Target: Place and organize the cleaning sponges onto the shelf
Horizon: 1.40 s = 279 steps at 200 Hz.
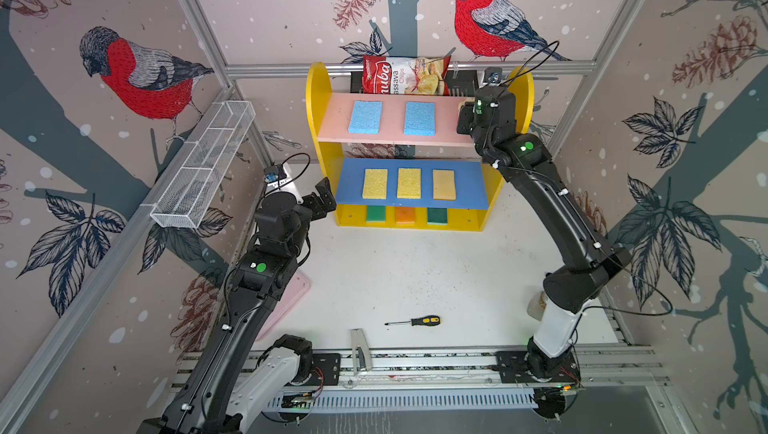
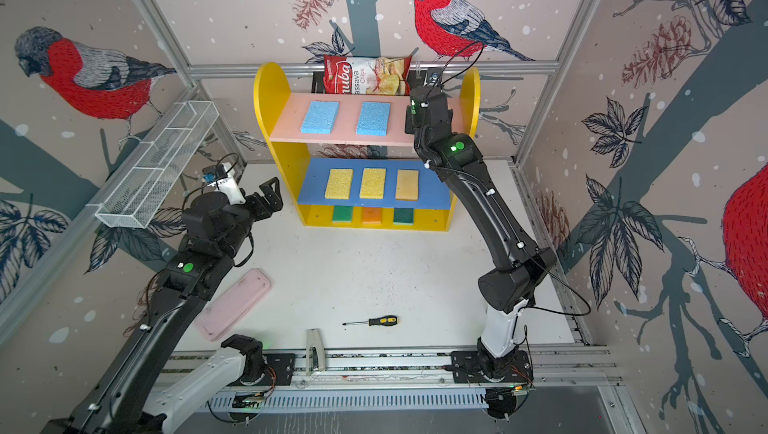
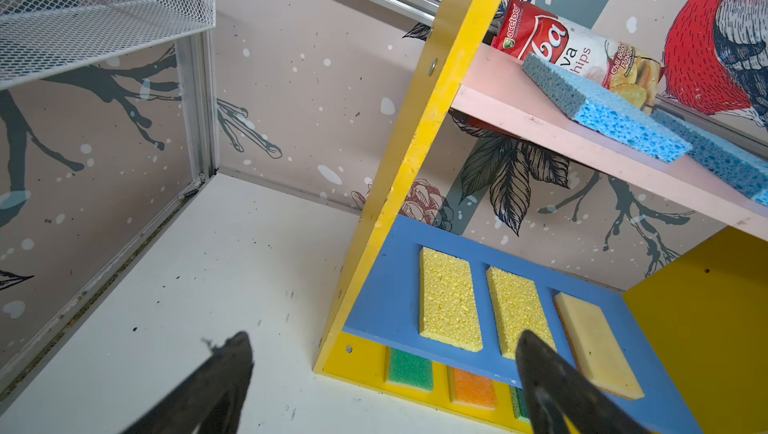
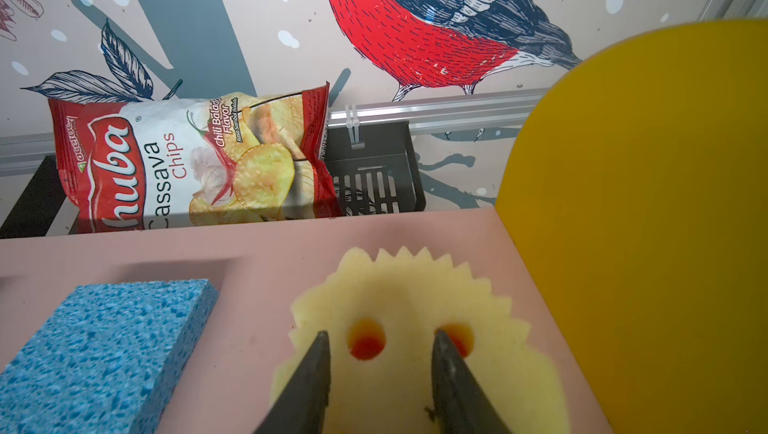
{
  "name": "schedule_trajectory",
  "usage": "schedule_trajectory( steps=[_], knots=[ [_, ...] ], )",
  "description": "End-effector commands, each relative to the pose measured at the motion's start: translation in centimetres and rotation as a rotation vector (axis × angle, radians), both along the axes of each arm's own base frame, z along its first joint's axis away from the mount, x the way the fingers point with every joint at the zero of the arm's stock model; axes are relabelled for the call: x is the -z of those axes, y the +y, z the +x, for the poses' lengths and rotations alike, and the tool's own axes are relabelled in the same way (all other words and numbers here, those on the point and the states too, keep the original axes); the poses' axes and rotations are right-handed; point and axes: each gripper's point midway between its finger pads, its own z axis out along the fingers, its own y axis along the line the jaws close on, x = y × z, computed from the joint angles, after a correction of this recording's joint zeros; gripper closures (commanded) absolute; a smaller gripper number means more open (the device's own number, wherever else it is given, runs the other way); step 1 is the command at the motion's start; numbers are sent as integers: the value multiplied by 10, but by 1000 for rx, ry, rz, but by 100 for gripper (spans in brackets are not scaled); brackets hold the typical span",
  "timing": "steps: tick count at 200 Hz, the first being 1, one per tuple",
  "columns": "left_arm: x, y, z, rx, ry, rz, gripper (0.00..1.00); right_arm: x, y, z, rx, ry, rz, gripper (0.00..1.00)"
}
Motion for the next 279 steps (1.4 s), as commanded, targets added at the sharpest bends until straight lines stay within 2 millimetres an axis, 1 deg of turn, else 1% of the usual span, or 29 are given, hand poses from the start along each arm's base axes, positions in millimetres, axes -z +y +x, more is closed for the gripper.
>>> schedule_trajectory(
  steps=[1, 19, 41, 53, 71, 87, 114, 133, 184, 239, 279],
  knots=[
    [-11, 1, 2, -3, -44, -10, 3, 7, 10, -3, -43, 28, 14, 60],
    [-13, 1, 1, -7, -48, -11, 3, 8, 18, -9, -63, 35, 7, 60],
    [-12, 2, 2, -11, -44, -9, 3, 2, 26, -17, -80, 20, 2, 60],
    [-12, 3, 2, -14, -45, -9, 3, -2, 26, -20, -77, 12, -1, 60],
    [-10, 2, 3, -9, -42, -11, 3, -3, 23, -21, -66, 11, -7, 60],
    [-10, 2, 4, -8, -39, -13, 3, 0, 20, -21, -50, 19, -22, 60],
    [-10, 1, 3, -5, -39, -15, 3, 2, 8, -20, -21, 27, -30, 60],
    [-9, 1, 4, -5, -37, -18, 3, 0, 3, -21, -18, 20, -15, 60],
    [-10, 1, 4, -3, -38, -28, 3, -6, 1, -24, -18, 3, -8, 60],
    [-7, -1, 5, 1, -32, -35, 3, -10, -2, -20, -14, -8, -14, 59],
    [-7, 0, 6, -2, -31, -37, 3, -25, -5, -23, -8, -37, -13, 59]
  ],
)
